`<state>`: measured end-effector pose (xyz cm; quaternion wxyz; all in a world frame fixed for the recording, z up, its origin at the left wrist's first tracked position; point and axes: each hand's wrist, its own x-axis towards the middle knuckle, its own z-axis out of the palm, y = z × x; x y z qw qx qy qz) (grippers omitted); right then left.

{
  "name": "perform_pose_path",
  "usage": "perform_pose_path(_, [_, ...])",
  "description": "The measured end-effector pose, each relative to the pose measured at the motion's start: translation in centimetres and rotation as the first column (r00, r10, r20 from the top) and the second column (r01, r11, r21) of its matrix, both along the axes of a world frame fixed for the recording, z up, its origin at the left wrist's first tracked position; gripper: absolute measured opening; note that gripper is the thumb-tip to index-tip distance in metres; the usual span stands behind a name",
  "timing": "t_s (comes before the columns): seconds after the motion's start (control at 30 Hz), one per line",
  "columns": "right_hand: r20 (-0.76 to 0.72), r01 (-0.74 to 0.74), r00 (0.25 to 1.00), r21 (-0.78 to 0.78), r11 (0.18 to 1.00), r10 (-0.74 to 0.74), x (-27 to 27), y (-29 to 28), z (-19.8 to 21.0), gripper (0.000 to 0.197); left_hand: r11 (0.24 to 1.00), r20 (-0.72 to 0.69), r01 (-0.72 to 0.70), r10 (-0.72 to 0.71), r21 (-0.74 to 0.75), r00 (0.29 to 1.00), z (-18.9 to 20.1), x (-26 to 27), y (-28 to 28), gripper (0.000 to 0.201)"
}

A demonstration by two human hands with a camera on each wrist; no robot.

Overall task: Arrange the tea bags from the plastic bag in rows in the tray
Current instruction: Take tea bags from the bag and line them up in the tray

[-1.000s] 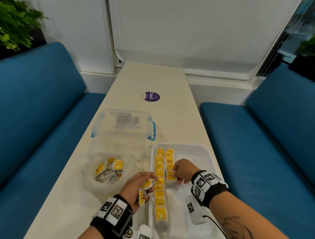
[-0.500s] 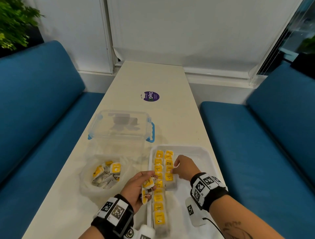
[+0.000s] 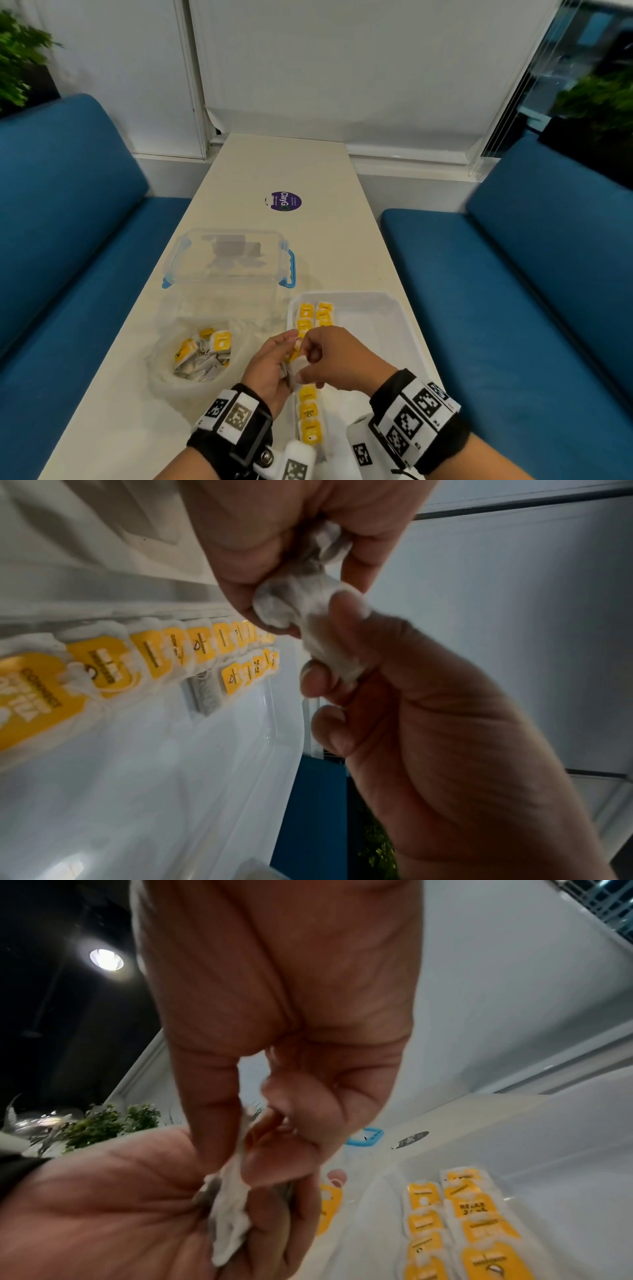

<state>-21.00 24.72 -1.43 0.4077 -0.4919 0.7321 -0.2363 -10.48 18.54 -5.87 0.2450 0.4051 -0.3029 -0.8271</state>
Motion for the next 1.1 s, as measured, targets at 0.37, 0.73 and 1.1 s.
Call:
perform_pose_path(0.37, [0.147,0.295,0.950,-0.134,0.946,-0.276,-1.1,1.4,0.2,0.015,0.996,0.035,0.085,-0.084,-0.018,0.996,-0.2,1.6,0.9,0.013])
perform_pose_path(0.73, [0.224,0.295,0.944,-0.236,0.926,-0.243,-0.2,2.1,0.1,0.022,0.984,-0.062,0.177,-0.176,0.018,0.983,-0.1,2.0,1.5,0.013])
perform_pose_path(1.1, [0.089,0.114,0.991,-0.168,0.979,-0.101,-1.5,4.0,1.1,0.034,0.981,-0.054,0.188,-0.191,-0.044,0.980,0.3,2.7,1.7,0.021])
